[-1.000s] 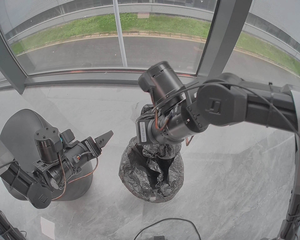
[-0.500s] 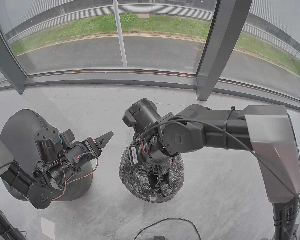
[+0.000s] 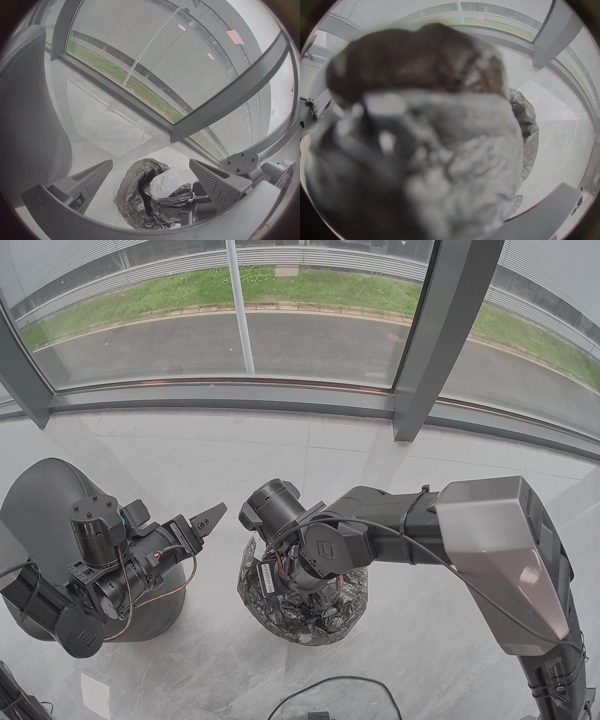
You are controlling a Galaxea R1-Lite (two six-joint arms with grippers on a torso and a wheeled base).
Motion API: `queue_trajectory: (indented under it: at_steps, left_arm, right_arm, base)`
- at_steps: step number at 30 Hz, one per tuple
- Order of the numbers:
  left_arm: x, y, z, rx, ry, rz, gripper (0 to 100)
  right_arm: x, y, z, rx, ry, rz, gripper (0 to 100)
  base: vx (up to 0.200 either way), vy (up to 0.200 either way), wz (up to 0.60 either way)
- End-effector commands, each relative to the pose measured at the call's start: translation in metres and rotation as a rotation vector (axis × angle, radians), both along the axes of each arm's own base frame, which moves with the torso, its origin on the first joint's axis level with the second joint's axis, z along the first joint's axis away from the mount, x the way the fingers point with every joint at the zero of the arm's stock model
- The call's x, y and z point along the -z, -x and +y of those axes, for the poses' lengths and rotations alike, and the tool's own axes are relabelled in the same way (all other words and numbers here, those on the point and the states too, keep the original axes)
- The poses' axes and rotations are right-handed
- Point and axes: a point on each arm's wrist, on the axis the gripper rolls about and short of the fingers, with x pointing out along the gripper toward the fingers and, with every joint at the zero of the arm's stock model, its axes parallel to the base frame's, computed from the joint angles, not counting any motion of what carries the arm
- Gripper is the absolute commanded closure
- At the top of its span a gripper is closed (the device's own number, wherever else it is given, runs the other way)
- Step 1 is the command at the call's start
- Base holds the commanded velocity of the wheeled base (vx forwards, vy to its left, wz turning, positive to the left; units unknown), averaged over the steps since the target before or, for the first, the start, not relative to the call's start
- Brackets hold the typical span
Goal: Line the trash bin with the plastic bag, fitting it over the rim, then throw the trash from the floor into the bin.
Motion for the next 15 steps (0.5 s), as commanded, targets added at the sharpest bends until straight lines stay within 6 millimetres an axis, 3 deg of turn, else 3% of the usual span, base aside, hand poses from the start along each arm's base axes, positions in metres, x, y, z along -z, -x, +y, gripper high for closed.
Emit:
queue_trajectory:
  at_steps: [1,15]
  left_arm:
    - [0.000,0.000,0.000,0.001,0.000,0.000,0]
    - [0.000,0.000,0.000,0.001,0.001,-0.001,0]
  right_arm:
    - [0.019,-0.005,0.003,0.001,0.020,0.015,100]
    - [0.054,-0.023,-0.003,0.040,0.054,0.046,100]
  base:
    - [0.000,0.000,0.00]
    - [0.000,0.000,0.00]
